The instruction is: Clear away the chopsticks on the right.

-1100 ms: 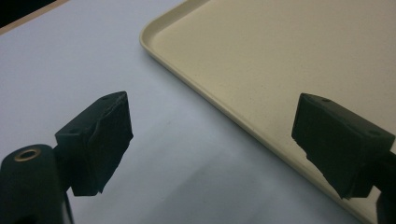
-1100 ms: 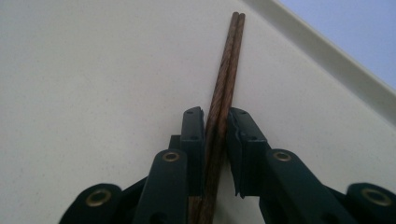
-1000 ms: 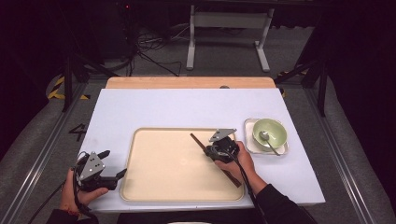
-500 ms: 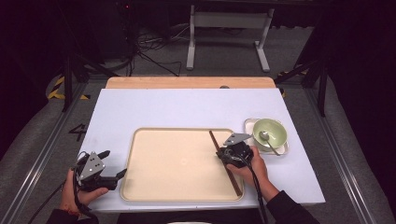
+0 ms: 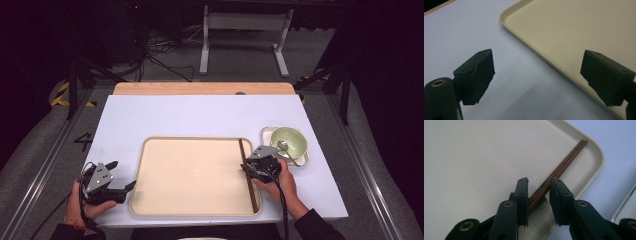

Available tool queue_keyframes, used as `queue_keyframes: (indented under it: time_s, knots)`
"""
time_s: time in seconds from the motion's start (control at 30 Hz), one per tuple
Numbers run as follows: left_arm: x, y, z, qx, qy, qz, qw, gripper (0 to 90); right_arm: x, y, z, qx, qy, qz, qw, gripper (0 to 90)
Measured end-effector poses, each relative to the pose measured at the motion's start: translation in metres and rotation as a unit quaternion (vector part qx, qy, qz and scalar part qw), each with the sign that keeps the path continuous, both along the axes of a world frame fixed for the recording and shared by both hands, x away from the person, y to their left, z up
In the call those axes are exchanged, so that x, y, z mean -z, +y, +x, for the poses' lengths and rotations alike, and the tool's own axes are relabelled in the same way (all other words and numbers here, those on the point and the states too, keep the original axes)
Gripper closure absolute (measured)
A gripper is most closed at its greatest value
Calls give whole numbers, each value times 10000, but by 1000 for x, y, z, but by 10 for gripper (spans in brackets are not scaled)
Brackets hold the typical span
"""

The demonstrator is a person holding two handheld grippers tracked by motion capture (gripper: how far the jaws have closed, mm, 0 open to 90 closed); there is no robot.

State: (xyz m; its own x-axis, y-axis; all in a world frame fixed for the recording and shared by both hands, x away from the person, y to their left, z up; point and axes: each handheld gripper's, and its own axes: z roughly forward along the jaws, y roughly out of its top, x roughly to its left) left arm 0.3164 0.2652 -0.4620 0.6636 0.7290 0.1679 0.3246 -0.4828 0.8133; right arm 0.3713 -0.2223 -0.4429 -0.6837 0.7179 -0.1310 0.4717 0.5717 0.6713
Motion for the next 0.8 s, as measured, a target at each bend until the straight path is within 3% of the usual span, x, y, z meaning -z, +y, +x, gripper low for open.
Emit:
queue_keyframes:
  time_s: [0.13, 0.4, 0.57, 0.8]
  knots:
    - [0, -1, 2, -5, -4, -10, 10000, 130, 0, 0, -2, -107, -171, -142, 9997, 692]
    - [0, -1, 1, 6, -22, -22, 10000, 130, 0, -1, -1, -82, -188, -168, 9996, 647]
    - [0, -3, 5, 34, 0, 12, 10000, 129, -1, -3, -1, 13, -212, -112, 9997, 607]
    - [0, -2, 4, 48, -23, -1, 10000, 127, -7, -5, -5, -16, -377, 47, 9993, 617]
